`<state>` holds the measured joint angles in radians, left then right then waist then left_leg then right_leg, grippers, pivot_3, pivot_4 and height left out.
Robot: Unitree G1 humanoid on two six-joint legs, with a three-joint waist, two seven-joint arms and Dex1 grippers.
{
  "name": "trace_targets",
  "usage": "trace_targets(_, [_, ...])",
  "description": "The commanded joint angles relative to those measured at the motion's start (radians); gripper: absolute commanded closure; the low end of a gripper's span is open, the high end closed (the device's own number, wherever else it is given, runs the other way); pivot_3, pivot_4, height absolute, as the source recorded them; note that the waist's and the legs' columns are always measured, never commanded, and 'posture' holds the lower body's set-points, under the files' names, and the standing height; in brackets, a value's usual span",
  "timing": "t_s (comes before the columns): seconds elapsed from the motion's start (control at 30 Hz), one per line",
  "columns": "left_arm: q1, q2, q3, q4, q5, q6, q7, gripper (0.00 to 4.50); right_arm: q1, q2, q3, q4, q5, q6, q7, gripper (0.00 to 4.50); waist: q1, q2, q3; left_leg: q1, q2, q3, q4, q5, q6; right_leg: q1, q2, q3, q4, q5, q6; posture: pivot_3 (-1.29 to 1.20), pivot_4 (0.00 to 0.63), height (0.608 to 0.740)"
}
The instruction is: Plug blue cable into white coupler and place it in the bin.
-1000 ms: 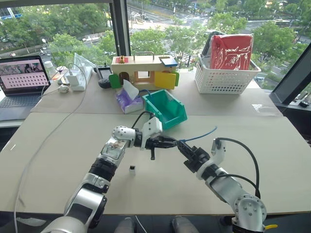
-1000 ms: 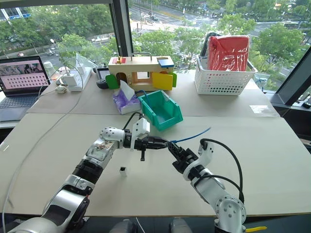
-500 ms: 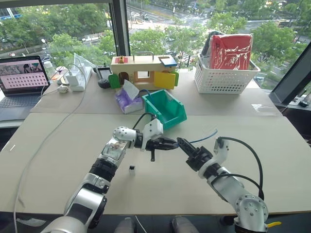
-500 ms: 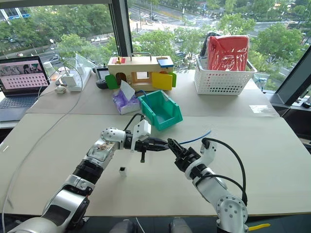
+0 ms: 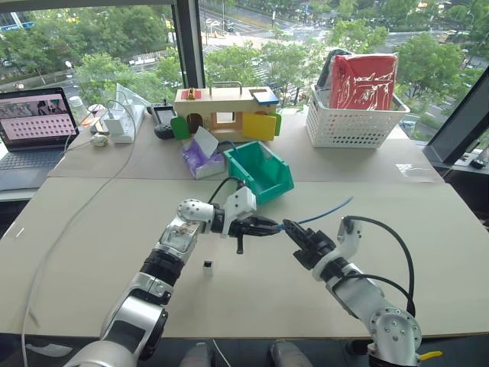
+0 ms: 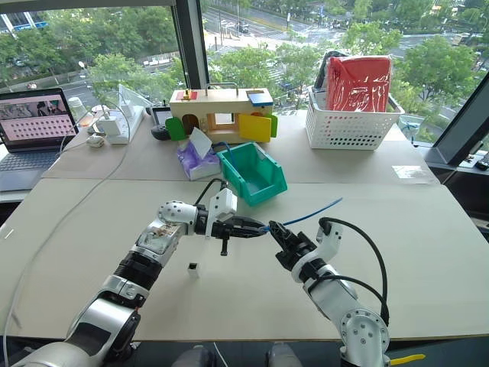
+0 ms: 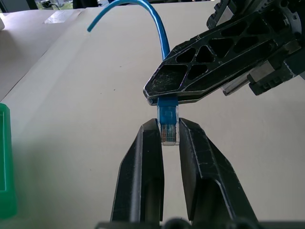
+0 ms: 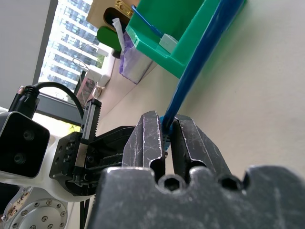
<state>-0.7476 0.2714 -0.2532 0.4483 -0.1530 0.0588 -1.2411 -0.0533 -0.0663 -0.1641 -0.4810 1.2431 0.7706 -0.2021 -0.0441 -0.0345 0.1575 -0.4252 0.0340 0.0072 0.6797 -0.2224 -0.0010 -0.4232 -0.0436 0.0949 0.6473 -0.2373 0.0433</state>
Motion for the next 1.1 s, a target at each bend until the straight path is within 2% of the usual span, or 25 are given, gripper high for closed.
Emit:
trace_targets(0.03, [-0.035, 0.001, 0.051, 0.001, -0.055, 0.039, -0.003, 3.43, -0.004, 0.003, -0.001, -0.035, 0.036, -0.027, 0.006, 4.50, 0.000, 0.000, 0.000, 0.000, 0.000, 0.000, 0.000, 0.000, 0.000, 0.000, 0.000, 0.000, 0.000, 0.000, 0.000, 0.00, 0.150, 0.715])
trace_targets(0.07, [-0.036, 0.005, 0.061, -0.007, -0.078, 0.060, -0.020, 3.21, -0.004, 0.003, 0.000, -0.036, 0.036, -0.028, 0.006, 4.50, -0.001, 0.000, 0.000, 0.000, 0.000, 0.000, 0.000, 0.000, 0.000, 0.000, 0.000, 0.000, 0.000, 0.000, 0.000, 0.00, 0.150, 0.715])
trace_targets(0.13, [-0.028, 0.028, 0.078, -0.035, -0.097, 0.069, -0.039, 2.35, -0.004, 0.004, 0.001, -0.034, 0.038, -0.029, 0.008, 4.50, -0.003, 0.000, 0.000, 0.000, 0.000, 0.000, 0.000, 0.000, 0.000, 0.000, 0.000, 0.000, 0.000, 0.000, 0.000, 0.00, 0.150, 0.715])
trace_targets(0.23, [-0.017, 0.095, 0.147, -0.064, -0.120, 0.078, -0.019, 1.42, -0.011, 0.005, 0.006, -0.017, 0.051, -0.025, 0.016, 4.50, -0.004, 0.000, 0.000, 0.000, 0.000, 0.000, 0.000, 0.000, 0.000, 0.000, 0.000, 0.000, 0.000, 0.000, 0.000, 0.00, 0.150, 0.715])
trace_targets(0.33, [0.022, 0.157, 0.219, -0.167, -0.206, 0.181, -0.015, 0.39, -0.019, 0.000, 0.010, 0.001, 0.061, -0.016, 0.025, 4.50, -0.007, 0.000, 0.000, 0.000, 0.001, 0.000, 0.000, 0.000, 0.000, -0.001, 0.001, 0.000, 0.000, 0.000, 0.000, 0.00, 0.150, 0.715])
trace_targets(0.37, [0.072, 0.208, 0.268, -0.251, -0.249, 0.248, -0.003, 0.02, -0.030, -0.002, 0.016, 0.018, 0.067, -0.006, 0.031, 4.50, -0.007, 0.000, 0.000, 0.000, 0.001, -0.001, 0.000, 0.000, 0.000, 0.000, 0.000, 0.000, 0.000, 0.000, 0.000, 0.00, 0.150, 0.715])
trace_targets(0.57, [0.327, 0.406, 0.458, -0.605, -0.424, 0.497, 0.067, 0.02, -0.081, -0.023, 0.038, 0.085, 0.092, 0.025, 0.054, 4.50, -0.024, 0.001, 0.001, 0.001, 0.003, -0.002, -0.002, 0.000, 0.000, -0.001, 0.000, 0.000, 0.000, 0.000, -0.001, 0.00, 0.150, 0.715])
trace_targets(0.67, [0.451, 0.440, 0.566, -0.747, -0.502, 0.568, 0.138, 0.02, -0.109, -0.035, 0.048, 0.117, 0.091, 0.036, 0.066, 4.50, -0.018, 0.001, 0.002, 0.001, 0.003, -0.002, -0.001, 0.000, 0.000, -0.001, -0.001, -0.001, 0.000, 0.000, -0.001, 0.00, 0.150, 0.715])
trace_targets(0.77, [0.594, 0.429, 0.634, -0.876, -0.543, 0.595, 0.206, 0.02, -0.129, -0.047, 0.055, 0.141, 0.074, 0.044, 0.084, 4.50, -0.011, 0.001, 0.002, 0.001, 0.003, -0.001, -0.001, 0.000, 0.000, 0.000, -0.001, -0.002, 0.000, 0.000, -0.001, 0.00, 0.150, 0.715])
trace_targets(0.9, [0.878, 0.292, 0.672, -1.096, -0.508, 0.530, 0.372, 0.02, -0.142, -0.055, 0.070, 0.159, 0.061, 0.054, 0.094, 4.50, -0.017, 0.002, 0.001, 0.002, 0.003, 0.002, -0.002, 0.000, 0.000, 0.000, -0.001, 0.000, -0.001, 0.000, -0.001, 0.00, 0.150, 0.715])
trace_targets(1.0, [1.056, 0.150, 0.594, -1.178, -0.422, 0.471, 0.519, 0.02, -0.138, -0.065, 0.078, 0.150, 0.052, 0.058, 0.105, 4.50, -0.019, 0.002, 0.001, 0.001, 0.004, 0.002, -0.003, 0.000, 0.000, -0.001, -0.001, 0.001, -0.001, 0.000, -0.002, 0.00, 0.150, 0.715])
trace_targets(1.1, [1.129, 0.068, 0.489, -1.181, -0.288, 0.385, 0.620, 0.02, -0.136, -0.087, 0.086, 0.134, 0.031, 0.061, 0.119, 4.50, -0.006, 0.001, 0.001, 0.002, 0.003, 0.002, -0.002, 0.000, 0.000, 0.001, -0.002, 0.001, -0.001, -0.001, -0.002, 0.00, 0.150, 0.715])
